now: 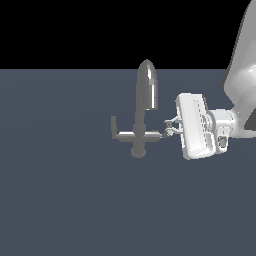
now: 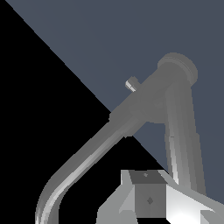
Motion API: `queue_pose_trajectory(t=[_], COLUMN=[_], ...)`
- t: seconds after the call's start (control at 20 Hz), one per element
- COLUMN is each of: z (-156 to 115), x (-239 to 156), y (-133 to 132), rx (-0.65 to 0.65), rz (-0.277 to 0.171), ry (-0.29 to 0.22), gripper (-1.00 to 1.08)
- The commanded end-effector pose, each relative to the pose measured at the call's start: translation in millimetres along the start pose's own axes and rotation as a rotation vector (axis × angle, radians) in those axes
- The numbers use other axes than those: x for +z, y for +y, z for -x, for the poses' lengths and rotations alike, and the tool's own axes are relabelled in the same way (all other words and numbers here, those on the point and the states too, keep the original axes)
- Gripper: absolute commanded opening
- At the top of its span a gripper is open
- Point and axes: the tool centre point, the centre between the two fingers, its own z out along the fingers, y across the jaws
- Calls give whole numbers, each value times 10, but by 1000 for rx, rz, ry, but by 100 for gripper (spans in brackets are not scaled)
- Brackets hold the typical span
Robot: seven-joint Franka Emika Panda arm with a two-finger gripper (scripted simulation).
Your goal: Turn on the faucet by rotating a designated handle.
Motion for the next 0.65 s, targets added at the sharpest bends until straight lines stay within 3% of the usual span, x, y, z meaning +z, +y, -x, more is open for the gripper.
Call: queue_pose_trajectory(t=[0.0,0.1,0.6], z=[76,38,-125], x=[-2,0,7], y=[197,46,661], rx=[24,-2,23], rz=[-5,1,-5], ry=[-11,-2,-11], gripper=[-100,-100,-100])
